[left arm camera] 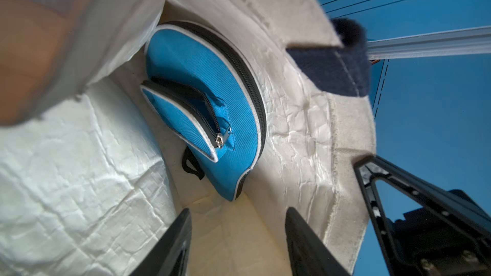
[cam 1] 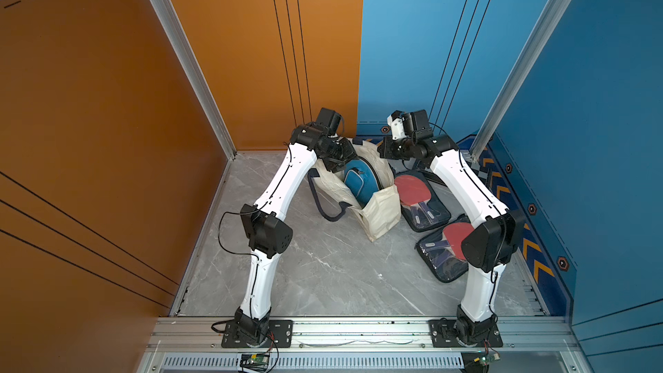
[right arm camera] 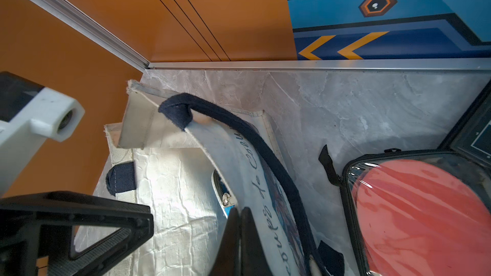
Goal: Remove the ping pong set from the canvas bag
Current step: Pick up the canvas bag from the center of the board, then pick up the ping pong set from the canvas bag.
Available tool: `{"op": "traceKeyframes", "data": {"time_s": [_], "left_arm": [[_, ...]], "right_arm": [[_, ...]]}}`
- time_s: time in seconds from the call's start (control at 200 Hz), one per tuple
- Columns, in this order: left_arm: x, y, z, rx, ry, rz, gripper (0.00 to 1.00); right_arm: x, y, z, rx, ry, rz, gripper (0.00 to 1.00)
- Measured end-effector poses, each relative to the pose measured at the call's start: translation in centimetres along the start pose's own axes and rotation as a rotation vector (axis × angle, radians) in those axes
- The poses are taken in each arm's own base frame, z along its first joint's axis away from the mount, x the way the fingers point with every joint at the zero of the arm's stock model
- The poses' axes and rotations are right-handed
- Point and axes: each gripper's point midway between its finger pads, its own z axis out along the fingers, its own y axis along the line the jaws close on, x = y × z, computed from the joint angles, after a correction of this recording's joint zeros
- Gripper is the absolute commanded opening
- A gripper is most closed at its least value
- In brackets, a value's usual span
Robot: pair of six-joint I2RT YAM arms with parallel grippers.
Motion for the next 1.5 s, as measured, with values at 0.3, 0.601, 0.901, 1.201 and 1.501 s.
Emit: {"op": "traceKeyframes", "data": {"time_s": [0.3,0.601,0.901,1.201,1.501], "left_arm": [[0.3,0.1,1.3,0.003,0.036,-0.124,0.67],[0.7,1.3,2.7,-0.036,0.063,-0.158,0.77],[2.0,4.5,5.0,-0.125,0.122,-0.174,0.67],[2.1,5.6,6.9,-0.155,0.143,-0.16,0.5],[0.9,4.7,10.5,-0.136,0.122,-0.124,0.13]], "right_arm": [[0.1,1.5,-0.7,-0.05,0.004,0.009,0.0],[0.0,3.5,-2.1,-0.103,-0.005,0.006,0.0],[0.0,3.5,-2.1,-0.116,-0.018,0.029,0.0],[-0.7,2.0,-1.8,-0.148,-0.032,0.119,0.0],[-0.6,1.9,-1.5,-0.161,-0.032,0.132,0.0]]}}
